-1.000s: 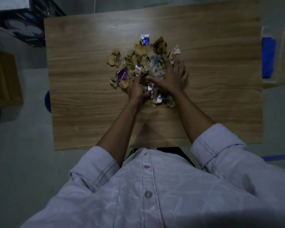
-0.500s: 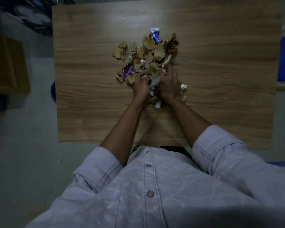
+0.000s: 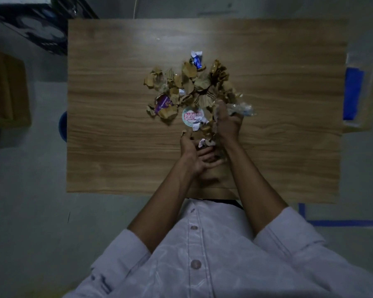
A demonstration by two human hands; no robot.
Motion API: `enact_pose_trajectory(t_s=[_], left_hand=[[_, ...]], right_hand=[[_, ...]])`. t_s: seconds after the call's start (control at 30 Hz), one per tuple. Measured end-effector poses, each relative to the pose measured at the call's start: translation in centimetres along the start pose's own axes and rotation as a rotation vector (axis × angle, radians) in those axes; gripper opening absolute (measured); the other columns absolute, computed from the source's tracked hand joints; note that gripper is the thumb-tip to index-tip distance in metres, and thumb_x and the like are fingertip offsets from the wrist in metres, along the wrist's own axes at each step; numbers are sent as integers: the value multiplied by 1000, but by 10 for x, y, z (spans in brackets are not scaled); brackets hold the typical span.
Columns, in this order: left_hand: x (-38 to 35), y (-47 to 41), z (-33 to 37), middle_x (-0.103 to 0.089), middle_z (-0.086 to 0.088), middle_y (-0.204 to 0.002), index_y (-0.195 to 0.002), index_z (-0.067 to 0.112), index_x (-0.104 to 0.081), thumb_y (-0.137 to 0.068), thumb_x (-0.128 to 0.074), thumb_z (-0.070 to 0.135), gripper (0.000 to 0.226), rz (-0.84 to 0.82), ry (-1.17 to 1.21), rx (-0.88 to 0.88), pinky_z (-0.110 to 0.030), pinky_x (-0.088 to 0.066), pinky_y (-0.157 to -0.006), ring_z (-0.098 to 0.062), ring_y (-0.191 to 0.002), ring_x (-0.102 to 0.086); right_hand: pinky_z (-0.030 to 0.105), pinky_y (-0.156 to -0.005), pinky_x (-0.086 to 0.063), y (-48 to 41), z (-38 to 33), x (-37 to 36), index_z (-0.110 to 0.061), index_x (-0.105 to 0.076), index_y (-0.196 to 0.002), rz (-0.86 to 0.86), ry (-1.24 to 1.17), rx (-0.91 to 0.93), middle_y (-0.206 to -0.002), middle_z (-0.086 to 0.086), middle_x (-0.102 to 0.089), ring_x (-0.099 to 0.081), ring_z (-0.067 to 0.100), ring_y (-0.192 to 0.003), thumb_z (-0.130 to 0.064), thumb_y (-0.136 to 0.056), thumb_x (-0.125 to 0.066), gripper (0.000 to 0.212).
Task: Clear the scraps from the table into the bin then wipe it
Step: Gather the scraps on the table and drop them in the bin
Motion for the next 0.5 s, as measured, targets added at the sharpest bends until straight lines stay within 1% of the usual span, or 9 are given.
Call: enact_pose_trajectory(t_s=[0.03,0.1,0.13,0.23,0.27,0.33,0.37,0.43,0.5], left_hand=[[-9,4,4,-65,-21,-107,-111,6,-63,-97,-37,62,63,-61,50,8,-59,-47,-89,-39,-109,-60],[-25,6,14,-67,-21,-112,-116,6,-66,-95,-42,65,67,-154,183,-27,-53,-49,-95,-37,-110,-62],[-32,6,20,-69,-21,-119,-122,7,-68,-94,-45,65,69,-203,244,-67,-52,-49,-101,-37,-115,-63],[-45,6,41,-64,-21,-135,-132,9,-66,-95,-48,62,68,-315,290,-218,-55,-45,-111,-40,-126,-60],[-48,5,47,-62,-20,-138,-135,10,-64,-94,-51,63,68,-365,289,-251,-57,-43,-112,-40,-128,-59],[-56,9,55,-60,-19,-141,-138,9,-62,-92,-61,61,69,-418,266,-314,-58,-42,-112,-39,-131,-57],[-61,16,58,-62,-18,-138,-135,7,-64,-93,-64,54,63,-430,248,-357,-54,-46,-110,-36,-126,-60],[-70,26,59,-70,-14,-117,-122,7,-67,-92,-71,34,40,-437,198,-394,-43,-54,-98,-29,-103,-69],[-75,31,58,-69,-12,-111,-120,8,-66,-87,-77,16,35,-403,163,-378,-41,-53,-98,-25,-96,-68]], right_hand=[[30,-71,-50,6,-1,-1,-22,-60,-73,2,-75,-41,-70,-11,-64,-60,5,-67,-24,-88,-78,23],[40,-79,-55,19,0,-4,-19,-66,-80,-22,-131,-114,-79,-3,-69,-66,17,-79,-27,-90,-77,17],[39,-78,-56,26,1,-4,-18,-67,-77,-54,-118,-139,-77,-3,-70,-67,17,-78,-27,-92,-76,19],[25,-72,-55,41,7,2,-19,-67,-71,-186,48,-161,-66,-11,-71,-68,2,-67,-32,-95,-73,28],[24,-77,-56,46,6,3,-21,-69,-74,-224,103,-160,-72,-11,-74,-70,1,-74,-35,-95,-73,26],[32,-91,-56,47,2,5,-21,-71,-83,-286,211,-110,-94,0,-77,-73,12,-96,-36,-97,-69,20],[35,-94,-55,46,0,6,-18,-72,-89,-298,278,-70,-102,6,-77,-72,19,-102,-33,-99,-67,19],[36,-92,-52,46,-8,8,-6,-74,-104,-329,397,-2,-110,15,-74,-70,26,-105,-24,-104,-58,24],[26,-93,-44,45,-11,6,0,-69,-117,-426,543,46,-118,13,-70,-64,24,-112,-19,-106,-52,28]])
Point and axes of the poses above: each hand's wrist, its own y-axis away from the middle knuckle, its own x-axis out of the back of the hand, z = x × y, the point moved 4 cm from there along -y, towards the middle knuckle
